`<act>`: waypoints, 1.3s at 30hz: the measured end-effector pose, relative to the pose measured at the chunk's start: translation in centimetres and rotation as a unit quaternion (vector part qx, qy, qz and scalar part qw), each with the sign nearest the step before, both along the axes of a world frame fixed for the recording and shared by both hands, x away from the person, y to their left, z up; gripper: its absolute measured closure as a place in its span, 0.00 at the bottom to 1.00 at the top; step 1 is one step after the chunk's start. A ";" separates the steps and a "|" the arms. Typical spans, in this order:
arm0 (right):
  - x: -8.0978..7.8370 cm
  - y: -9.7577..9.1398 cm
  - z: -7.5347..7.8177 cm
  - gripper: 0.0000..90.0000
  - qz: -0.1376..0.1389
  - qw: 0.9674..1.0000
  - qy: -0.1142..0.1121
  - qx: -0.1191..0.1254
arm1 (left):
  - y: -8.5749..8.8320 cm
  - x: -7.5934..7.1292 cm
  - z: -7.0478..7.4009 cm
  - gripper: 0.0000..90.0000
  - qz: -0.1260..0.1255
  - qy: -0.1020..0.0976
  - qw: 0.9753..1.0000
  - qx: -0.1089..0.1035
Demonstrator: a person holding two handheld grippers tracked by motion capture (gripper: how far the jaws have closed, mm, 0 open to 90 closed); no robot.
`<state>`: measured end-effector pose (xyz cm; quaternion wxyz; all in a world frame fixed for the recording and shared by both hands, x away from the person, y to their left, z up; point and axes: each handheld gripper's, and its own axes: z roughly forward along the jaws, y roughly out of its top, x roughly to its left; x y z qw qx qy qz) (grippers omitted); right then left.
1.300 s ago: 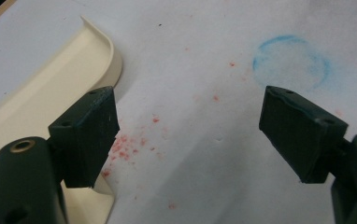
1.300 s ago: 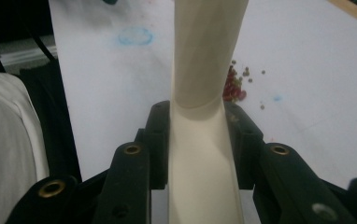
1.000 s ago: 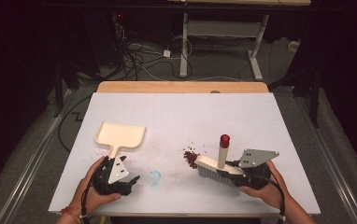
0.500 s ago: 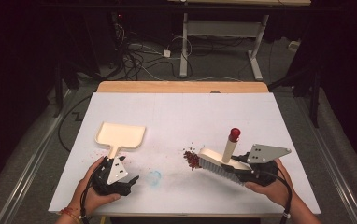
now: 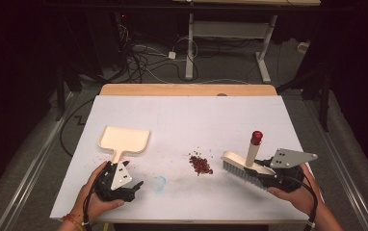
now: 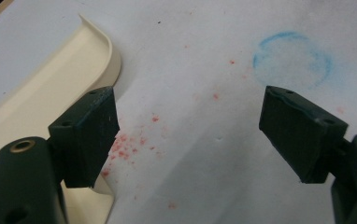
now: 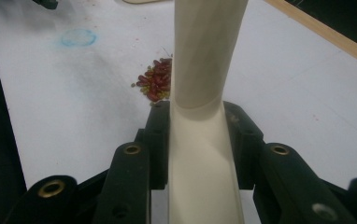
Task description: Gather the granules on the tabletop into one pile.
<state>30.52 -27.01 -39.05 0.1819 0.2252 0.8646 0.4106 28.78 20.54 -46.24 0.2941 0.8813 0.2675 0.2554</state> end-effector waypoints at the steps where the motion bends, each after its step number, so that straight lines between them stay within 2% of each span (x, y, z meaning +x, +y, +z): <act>1: -0.1 -0.1 0.0 0.75 -0.001 1.000 0.000 0.000 | 0.0 0.0 0.0 0.21 0.000 0.000 1.000 0.000; 8: -0.8 -1.4 0.0 0.75 -0.007 1.000 0.009 -0.007 | -0.1 0.1 0.0 0.21 -0.001 -0.001 1.000 0.000; 18: -2.0 -3.2 0.4 0.75 0.014 1.000 0.027 -0.001 | -0.4 0.7 0.1 0.21 -0.003 -0.004 1.000 -0.003; 24: -1.8 -3.6 0.2 0.75 0.027 0.998 0.051 -0.025 | -0.6 1.1 0.2 0.21 -0.003 -0.005 1.000 -0.012; 30: 0.1 -3.4 -0.3 0.74 0.032 0.996 0.076 -0.037 | -0.8 1.5 0.1 0.21 -0.007 -0.001 1.000 -0.013; 32: 1.2 -3.5 -0.4 0.73 0.034 0.994 0.091 -0.042 | -0.8 1.6 0.1 0.21 -0.008 0.001 1.000 -0.013; 39: 5.7 -4.5 -0.4 0.67 0.021 0.993 0.105 -0.052 | -1.1 1.8 -0.1 0.21 -0.012 0.005 1.000 -0.010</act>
